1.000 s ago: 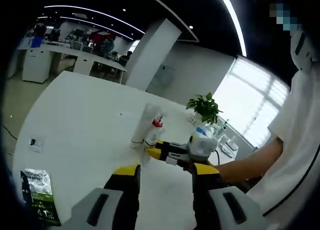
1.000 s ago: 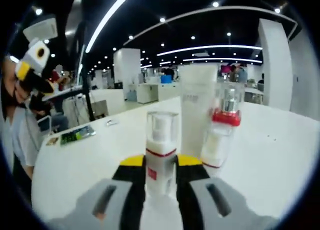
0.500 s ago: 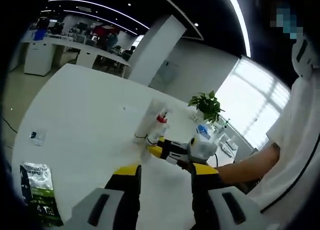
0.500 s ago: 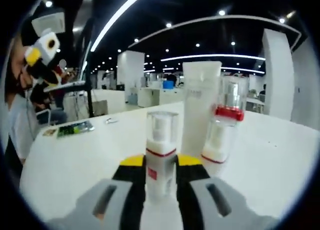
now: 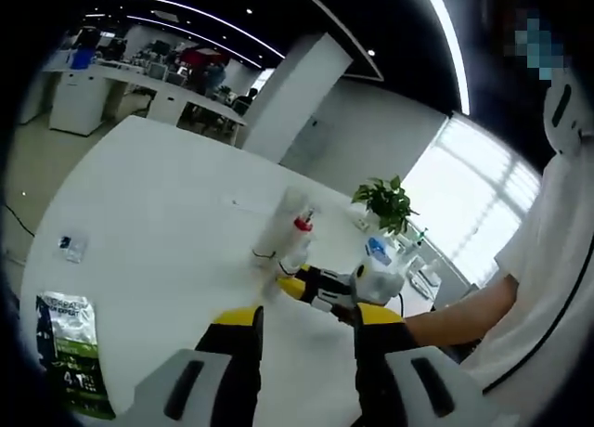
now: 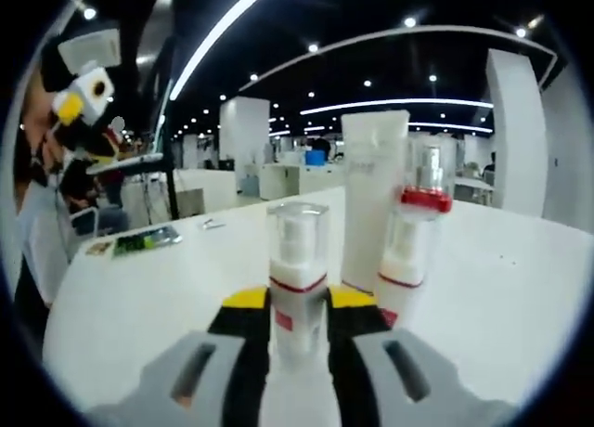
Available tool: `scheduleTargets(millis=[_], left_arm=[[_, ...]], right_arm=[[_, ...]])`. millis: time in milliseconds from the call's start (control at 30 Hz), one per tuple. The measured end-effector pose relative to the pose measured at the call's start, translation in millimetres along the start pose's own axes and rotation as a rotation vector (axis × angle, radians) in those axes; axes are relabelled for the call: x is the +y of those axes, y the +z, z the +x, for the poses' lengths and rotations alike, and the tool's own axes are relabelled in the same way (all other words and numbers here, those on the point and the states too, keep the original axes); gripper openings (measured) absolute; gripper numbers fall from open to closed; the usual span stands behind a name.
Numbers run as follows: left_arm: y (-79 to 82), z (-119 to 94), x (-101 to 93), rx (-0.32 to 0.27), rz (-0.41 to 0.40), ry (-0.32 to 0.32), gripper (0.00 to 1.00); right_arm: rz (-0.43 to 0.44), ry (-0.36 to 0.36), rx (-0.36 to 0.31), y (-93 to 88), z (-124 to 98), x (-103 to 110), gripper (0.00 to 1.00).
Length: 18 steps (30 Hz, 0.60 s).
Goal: Arrange the skincare products in the storage area until every visible bottle or jar stands upright without overlapping.
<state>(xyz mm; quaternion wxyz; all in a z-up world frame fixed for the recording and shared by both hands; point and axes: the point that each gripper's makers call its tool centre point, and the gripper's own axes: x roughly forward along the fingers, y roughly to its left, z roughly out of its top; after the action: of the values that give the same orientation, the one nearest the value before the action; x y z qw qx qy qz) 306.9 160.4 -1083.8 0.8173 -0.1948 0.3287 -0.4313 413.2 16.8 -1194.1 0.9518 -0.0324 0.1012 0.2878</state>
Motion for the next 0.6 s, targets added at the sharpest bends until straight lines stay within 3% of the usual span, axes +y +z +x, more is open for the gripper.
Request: scheduleTargets(millis=[133, 400, 600], left_arm=[[-2.5, -0.4, -2.5, 0.006, 0.009, -0.005, 0.4], [-8.2, -6.1, 0.1, 0.01, 0.005, 0.006, 0.4], [-12.0, -12.4, -0.2, 0.012, 0.008, 0.014, 0.4]], right_arm=[[0.039, -0.015, 0.042, -10.2, -3.0, -3.1, 0.3], [0.052, -0.003, 0.093, -23.2, -8.0, 2.9, 0.22], [0.072, -0.051, 0.11, -25.8, -2.0, -4.9, 0.2]])
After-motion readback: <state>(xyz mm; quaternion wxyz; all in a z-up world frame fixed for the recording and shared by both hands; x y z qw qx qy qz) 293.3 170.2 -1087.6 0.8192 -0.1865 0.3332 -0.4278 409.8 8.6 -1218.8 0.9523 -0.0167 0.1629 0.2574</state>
